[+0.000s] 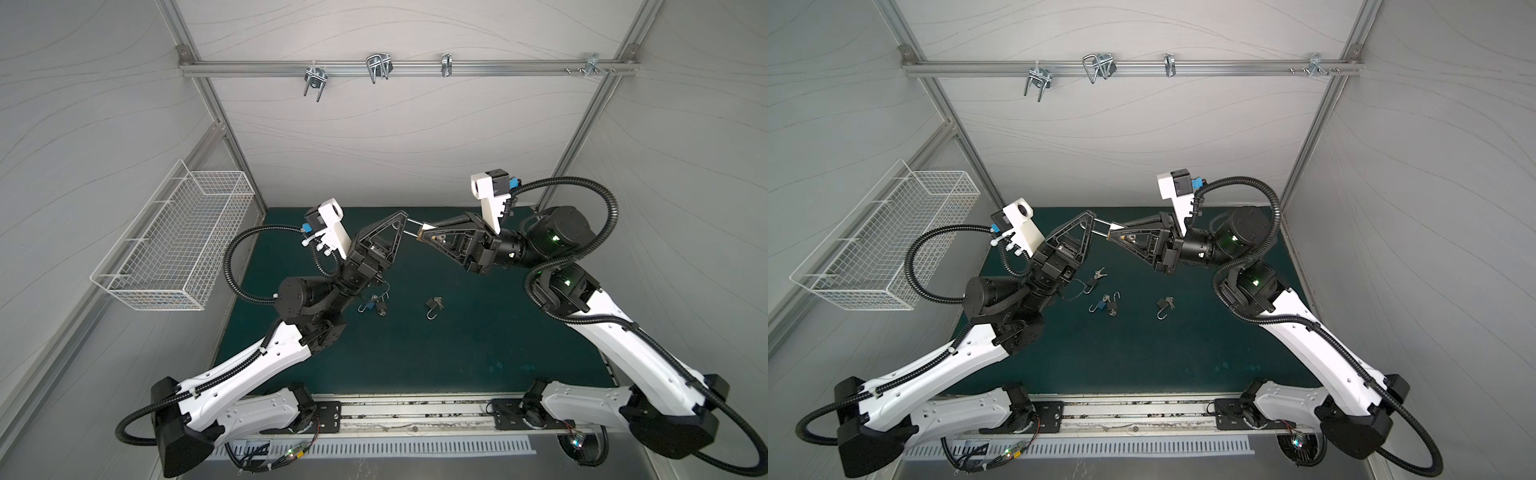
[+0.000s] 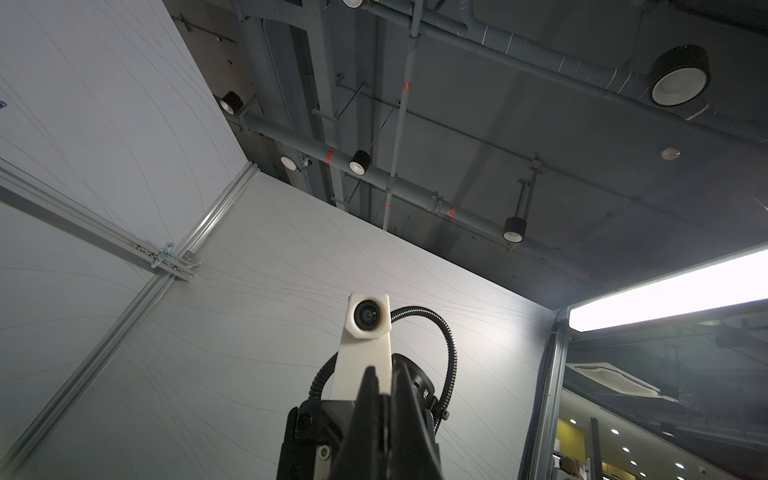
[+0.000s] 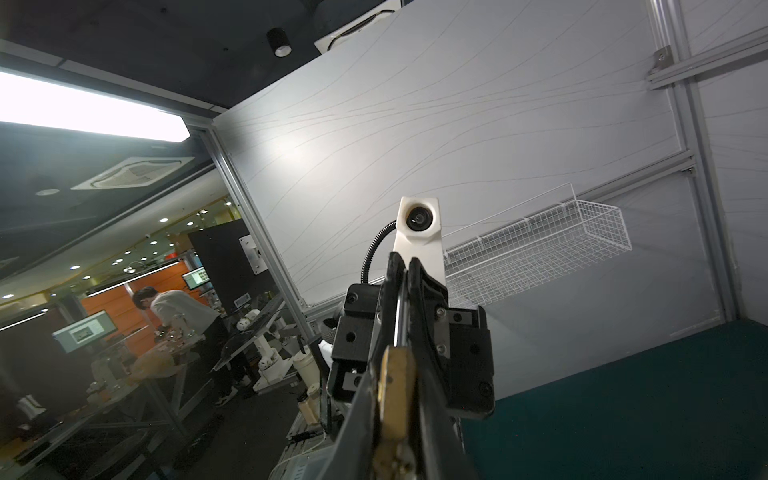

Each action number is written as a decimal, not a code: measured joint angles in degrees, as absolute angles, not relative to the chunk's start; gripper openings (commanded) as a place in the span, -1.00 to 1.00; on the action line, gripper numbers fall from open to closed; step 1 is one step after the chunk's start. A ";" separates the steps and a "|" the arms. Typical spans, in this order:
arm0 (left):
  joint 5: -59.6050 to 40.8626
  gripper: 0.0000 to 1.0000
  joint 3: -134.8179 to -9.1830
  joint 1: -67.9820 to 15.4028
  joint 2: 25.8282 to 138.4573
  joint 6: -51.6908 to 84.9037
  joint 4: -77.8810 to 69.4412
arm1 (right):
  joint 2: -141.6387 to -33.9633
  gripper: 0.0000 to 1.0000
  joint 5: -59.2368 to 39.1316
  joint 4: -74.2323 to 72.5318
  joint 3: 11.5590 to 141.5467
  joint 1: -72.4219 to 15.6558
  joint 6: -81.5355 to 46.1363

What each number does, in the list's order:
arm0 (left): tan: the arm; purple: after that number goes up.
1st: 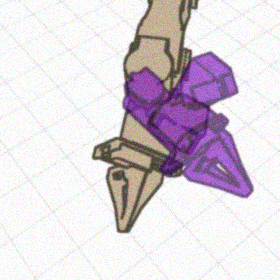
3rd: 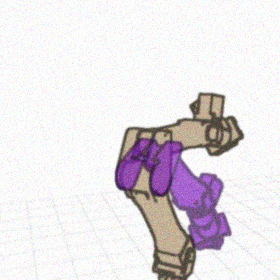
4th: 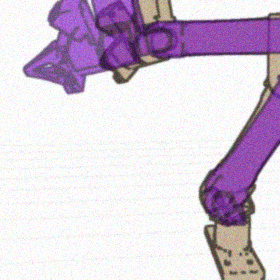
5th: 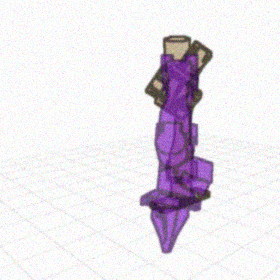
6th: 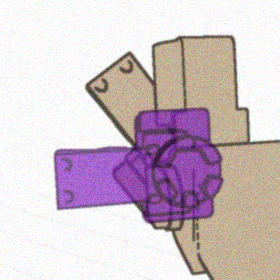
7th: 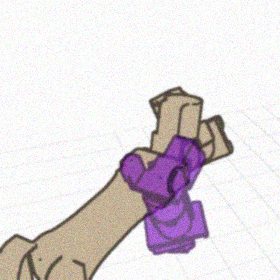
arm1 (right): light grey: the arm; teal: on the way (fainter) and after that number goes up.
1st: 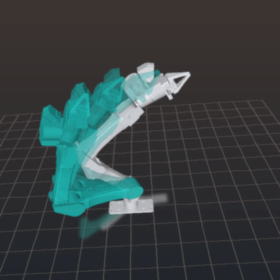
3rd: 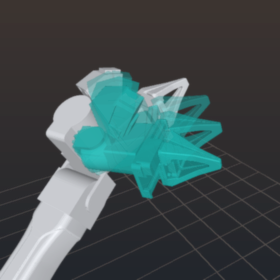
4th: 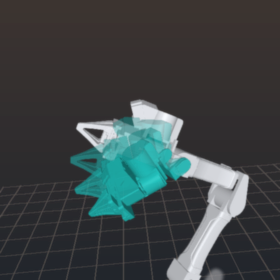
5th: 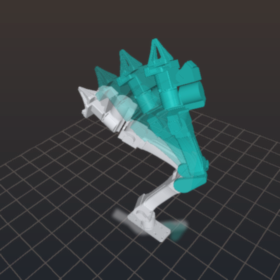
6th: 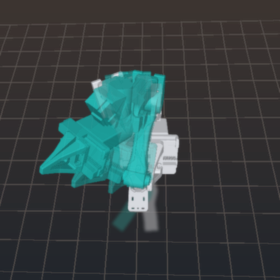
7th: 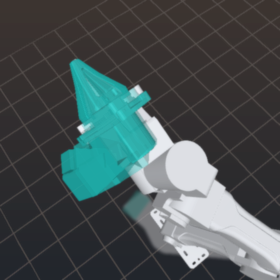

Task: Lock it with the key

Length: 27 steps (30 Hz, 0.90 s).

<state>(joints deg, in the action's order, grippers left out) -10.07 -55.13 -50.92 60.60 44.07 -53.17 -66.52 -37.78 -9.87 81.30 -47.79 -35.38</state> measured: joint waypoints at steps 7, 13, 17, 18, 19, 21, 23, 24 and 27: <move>-12.05 -1.00 -56.38 -50.98 59.44 42.24 -43.92 | -62.43 -1.00 -32.45 -0.91 78.67 -48.58 -29.63; -12.91 -1.00 -58.06 -51.24 60.38 41.74 -41.65 | -62.57 -1.00 -31.55 -0.34 78.46 -49.80 -29.15; -12.82 -1.00 -57.80 -52.01 62.30 42.65 -44.69 | -63.92 -1.00 -33.80 -0.91 78.46 -50.09 -30.55; -12.78 -1.00 -57.17 -52.05 62.61 43.20 -45.76 | -64.49 -1.00 -34.39 -0.91 78.46 -50.19 -30.74; -12.38 -1.00 -56.38 -52.05 62.54 43.59 -46.54 | -64.88 -1.00 -34.94 -0.78 78.46 -50.19 -30.87; -12.03 -1.00 -55.35 -51.68 62.19 44.14 -47.29 | -64.88 -1.00 -35.68 -0.47 78.15 -50.19 -30.65; -13.06 -1.00 -54.74 -50.98 61.23 44.51 -46.70 | -64.01 -1.00 -35.53 -0.49 76.99 -50.19 -30.11; -14.20 -1.00 -54.33 -50.39 60.49 44.58 -45.34 | -63.46 -1.00 -35.33 -0.64 75.72 -50.19 -29.89; -18.44 -1.00 -53.87 -48.03 58.92 44.56 -38.94 | -62.06 -1.00 -35.16 -1.56 71.72 -50.11 -29.69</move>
<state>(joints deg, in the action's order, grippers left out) -18.44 -53.87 -48.03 58.92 44.56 -38.94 -62.06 -35.16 -1.56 71.72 -50.11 -29.69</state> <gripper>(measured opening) 0.057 0.155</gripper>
